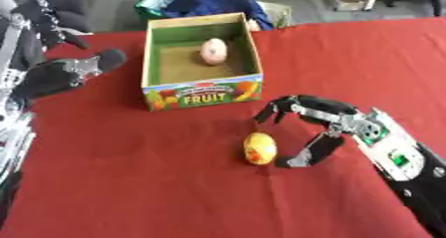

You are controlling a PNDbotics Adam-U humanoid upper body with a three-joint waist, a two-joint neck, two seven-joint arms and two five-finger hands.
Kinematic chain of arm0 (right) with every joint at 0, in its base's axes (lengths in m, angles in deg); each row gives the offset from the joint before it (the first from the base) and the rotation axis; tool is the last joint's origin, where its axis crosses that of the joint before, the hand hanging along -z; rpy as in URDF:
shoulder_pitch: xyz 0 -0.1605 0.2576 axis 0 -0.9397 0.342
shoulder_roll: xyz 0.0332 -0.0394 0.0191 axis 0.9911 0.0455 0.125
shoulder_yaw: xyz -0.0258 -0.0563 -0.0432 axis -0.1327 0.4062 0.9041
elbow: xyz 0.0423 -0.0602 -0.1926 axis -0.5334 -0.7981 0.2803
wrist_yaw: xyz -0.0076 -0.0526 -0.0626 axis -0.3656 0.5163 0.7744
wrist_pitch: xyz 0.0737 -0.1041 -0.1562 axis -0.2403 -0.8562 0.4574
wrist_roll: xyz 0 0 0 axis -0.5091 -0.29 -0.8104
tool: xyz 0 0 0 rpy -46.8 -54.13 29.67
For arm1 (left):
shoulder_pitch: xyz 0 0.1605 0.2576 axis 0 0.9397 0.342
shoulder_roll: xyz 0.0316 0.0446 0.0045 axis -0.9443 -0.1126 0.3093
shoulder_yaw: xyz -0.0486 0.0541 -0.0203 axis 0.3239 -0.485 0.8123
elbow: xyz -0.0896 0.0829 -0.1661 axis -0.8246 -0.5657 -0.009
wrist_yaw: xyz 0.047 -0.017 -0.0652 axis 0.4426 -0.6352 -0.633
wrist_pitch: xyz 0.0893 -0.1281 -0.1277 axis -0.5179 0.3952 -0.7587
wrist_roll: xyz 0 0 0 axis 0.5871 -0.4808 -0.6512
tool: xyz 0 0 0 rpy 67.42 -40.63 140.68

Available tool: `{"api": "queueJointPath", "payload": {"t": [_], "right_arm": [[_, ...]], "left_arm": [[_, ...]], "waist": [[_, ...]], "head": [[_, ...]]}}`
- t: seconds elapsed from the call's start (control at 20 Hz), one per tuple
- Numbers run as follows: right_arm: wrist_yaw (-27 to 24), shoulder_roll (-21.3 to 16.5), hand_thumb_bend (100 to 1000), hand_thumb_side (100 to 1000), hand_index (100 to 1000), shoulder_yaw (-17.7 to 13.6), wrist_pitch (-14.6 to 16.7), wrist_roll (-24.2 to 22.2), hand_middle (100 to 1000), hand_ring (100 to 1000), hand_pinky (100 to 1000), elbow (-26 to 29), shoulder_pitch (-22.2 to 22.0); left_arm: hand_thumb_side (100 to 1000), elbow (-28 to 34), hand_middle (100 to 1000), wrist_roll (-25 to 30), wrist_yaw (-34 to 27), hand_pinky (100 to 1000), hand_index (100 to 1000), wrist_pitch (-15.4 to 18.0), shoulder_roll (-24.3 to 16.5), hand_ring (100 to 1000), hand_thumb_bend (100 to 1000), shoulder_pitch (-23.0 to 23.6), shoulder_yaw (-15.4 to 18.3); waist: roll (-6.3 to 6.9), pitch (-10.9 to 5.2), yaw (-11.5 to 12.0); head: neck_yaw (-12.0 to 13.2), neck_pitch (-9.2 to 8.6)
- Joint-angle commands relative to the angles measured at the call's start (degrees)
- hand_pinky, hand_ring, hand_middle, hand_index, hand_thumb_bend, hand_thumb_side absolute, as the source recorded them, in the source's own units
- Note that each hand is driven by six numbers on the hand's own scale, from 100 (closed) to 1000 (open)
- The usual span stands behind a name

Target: Pick up objects on the table and place them in the box.

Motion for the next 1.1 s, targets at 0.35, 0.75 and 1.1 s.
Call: {"api": "queueJointPath", "payload": {"t": [0.35, 0.75, 1.1], "right_arm": [[2.7, 1.0, 413, 111, 817, 0.1, 1.1, 0.4, 686, 794, 696, -1.7, 1.0], [4.6, 2.0, 127, 100, 607, -0.3, 1.9, 4.9, 467, 631, 632, -2.5, 1.0], [4.1, 0.2, 100, 100, 506, -0.4, 1.5, 12.1, 365, 602, 604, -0.1, 2.0]], "left_arm": [[334, 0.9, 647, 0.4, 0.3, 527, 704, 0.0, -0.5, 610, 920, -1.1, 0.0], [336, 0.8, 646, 0.5, 0.2, 526, 705, 0.0, -0.3, 606, 919, -1.1, -0.1], [339, 0.7, 645, 0.6, -0.1, 525, 705, 0.0, -0.4, 604, 919, -1.0, -0.1]], "waist": [[-0.05, -0.77, 0.2], [-0.04, -0.79, 0.1], [-0.39, -0.92, 0.1]], "head": [[-0.1, -0.86], [-0.2, -0.96], [-0.1, -1.03]]}}
